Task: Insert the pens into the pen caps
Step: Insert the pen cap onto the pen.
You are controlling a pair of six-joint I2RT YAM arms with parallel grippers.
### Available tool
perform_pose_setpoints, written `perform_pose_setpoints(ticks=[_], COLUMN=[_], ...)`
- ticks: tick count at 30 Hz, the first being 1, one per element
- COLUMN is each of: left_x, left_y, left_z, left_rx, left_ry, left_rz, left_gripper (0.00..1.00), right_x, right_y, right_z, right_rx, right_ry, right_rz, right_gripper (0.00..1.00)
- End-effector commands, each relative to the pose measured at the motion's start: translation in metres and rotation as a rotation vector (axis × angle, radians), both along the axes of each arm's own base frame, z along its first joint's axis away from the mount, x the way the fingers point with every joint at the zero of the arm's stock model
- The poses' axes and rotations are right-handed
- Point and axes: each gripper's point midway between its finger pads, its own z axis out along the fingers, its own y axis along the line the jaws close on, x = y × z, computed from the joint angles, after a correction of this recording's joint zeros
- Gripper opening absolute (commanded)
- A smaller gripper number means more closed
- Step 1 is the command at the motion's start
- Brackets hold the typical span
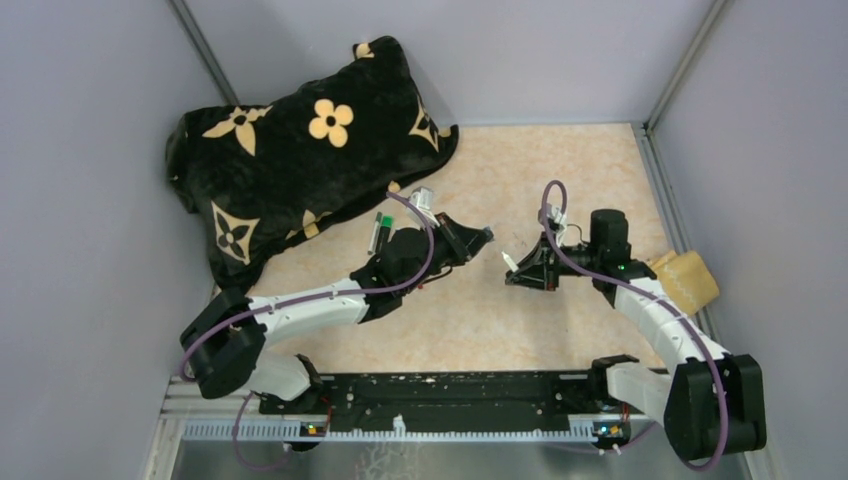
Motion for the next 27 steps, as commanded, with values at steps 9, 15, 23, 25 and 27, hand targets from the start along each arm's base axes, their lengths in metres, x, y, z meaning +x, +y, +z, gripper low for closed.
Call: perform_pose_setpoints(ticks=[9,15,23,25,27], left_x=[0.003,-0.001,-0.004,-0.005,-0.004], left_y=[-0.007,-0.012,-0.012,-0.012,-0.01], left_z=[0.016,0.013,0.012,0.012,0.013], left_rx=[-0.072,-0.073,-0.081,-0.082,-0.084], left_ry=[-0.045,-0.04,-0.035,-0.036,-0.038], left_rz=[0.017,-0.004,-0.009,-0.007,0.004], left_gripper=[0.0,0.0,0.0,0.0,0.0], right_x=[0.003,0.007,0.011,0.011,0.009], right_y=[0.013,0.013,0.012,0.012,0.012], right_z=[0.007,0.009,0.007,0.007,0.006], right_rx=[0.039,0.047,0.037,0.036,0.036], right_ry=[0.009,0.024,0.033,0.029,0.025], right_rz=[0.012,-0.011,-0.04,-0.037,-0.027], right_gripper=[0.0,0.0,0.0,0.0,0.0])
